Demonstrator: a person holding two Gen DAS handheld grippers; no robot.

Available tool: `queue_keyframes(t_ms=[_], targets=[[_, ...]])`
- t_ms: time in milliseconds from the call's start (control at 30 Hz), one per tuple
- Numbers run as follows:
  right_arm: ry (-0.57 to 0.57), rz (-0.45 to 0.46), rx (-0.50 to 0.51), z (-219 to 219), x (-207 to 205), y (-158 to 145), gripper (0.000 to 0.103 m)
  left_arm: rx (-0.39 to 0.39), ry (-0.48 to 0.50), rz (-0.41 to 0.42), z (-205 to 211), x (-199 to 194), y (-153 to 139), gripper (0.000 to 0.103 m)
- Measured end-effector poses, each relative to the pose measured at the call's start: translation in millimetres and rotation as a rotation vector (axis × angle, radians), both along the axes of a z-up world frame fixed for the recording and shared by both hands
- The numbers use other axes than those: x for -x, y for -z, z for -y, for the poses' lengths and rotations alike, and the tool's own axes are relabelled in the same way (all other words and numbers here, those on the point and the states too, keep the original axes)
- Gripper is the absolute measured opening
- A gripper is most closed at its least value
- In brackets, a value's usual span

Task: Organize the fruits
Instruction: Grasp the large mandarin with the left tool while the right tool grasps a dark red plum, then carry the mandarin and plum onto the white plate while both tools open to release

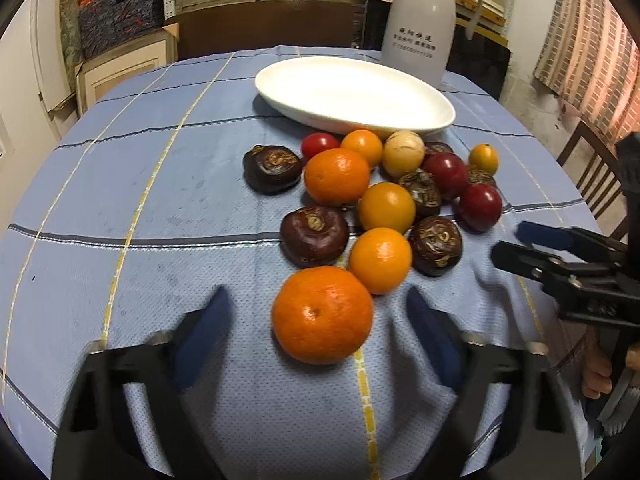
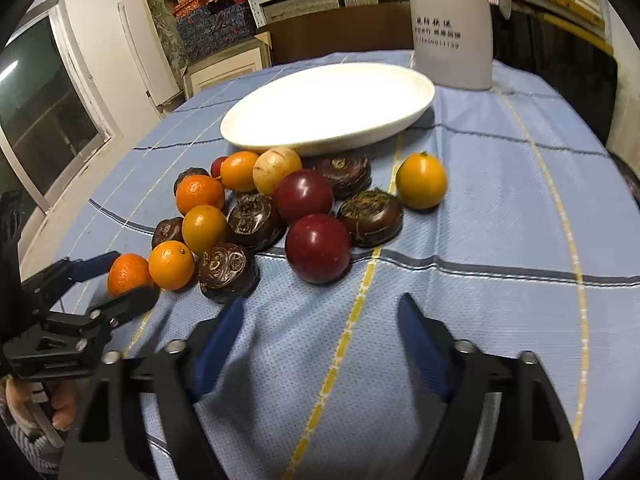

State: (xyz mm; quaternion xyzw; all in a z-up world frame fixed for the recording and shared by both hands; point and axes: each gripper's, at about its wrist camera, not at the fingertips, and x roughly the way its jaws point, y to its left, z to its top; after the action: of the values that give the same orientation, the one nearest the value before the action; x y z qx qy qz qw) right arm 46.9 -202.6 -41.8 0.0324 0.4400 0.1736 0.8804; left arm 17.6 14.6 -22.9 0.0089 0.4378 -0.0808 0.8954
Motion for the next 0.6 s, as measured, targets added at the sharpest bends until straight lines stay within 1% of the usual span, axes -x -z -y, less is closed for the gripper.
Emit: queue_keyframes(t_ms=[33, 67, 133, 167, 200, 233, 267, 333, 500, 567, 600], targets=[[0.003, -0.004, -0.006, 1.1, -1.0, 0.7, 0.073, 0.007, 0.005, -0.006, -0.2, -1.1, 1.3, 0.068], [0.005, 0.0, -0.014, 2.3, -1.2, -0.2, 0.072, 0.032, 0.018, -0.017, -1.3, -2.8, 2.3, 0.065], [0.01, -0.001, -0.017, 2.8, -2.7, 0.3, 0.067, 0.062, 0.027, -0.021, -3.6, -2.1, 3.3, 0.06], [0.013, 0.0, -0.018, 2.9, -3.9, 0.2, 0.065, 0.07, 0.031, -0.016, -3.8, -1.8, 2.4, 0.053], [0.014, 0.002, -0.021, 3.3, -6.1, 0.3, 0.056, 0.065, 0.028, -0.006, -3.4, -0.6, 1.6, 0.047], [0.014, -0.004, -0.032, 3.5, -9.0, 0.5, 0.048, 0.057, 0.031, 0.005, -1.5, 0.3, -0.1, 0.047], [0.017, -0.01, -0.039, 4.2, -11.2, 1.6, 0.046, 0.051, 0.036, 0.005, -0.2, 1.1, 0.7, 0.047], [0.028, -0.016, -0.054, 5.5, -16.4, 1.7, 0.045, 0.047, 0.04, 0.009, 1.3, 2.4, 0.9, 0.047], [0.034, -0.027, -0.1, 4.2, -27.6, 3.7, 0.044, 0.062, 0.052, 0.006, 0.7, 2.8, 2.1, 0.047], [0.023, -0.023, -0.101, 1.2, -31.1, 4.0, 0.038, 0.07, 0.062, 0.005, 1.8, 2.2, 2.3, 0.047], [0.015, -0.023, -0.099, -0.2, -30.6, 3.9, 0.037, 0.075, 0.065, 0.005, 1.5, 2.5, 2.4, 0.046]])
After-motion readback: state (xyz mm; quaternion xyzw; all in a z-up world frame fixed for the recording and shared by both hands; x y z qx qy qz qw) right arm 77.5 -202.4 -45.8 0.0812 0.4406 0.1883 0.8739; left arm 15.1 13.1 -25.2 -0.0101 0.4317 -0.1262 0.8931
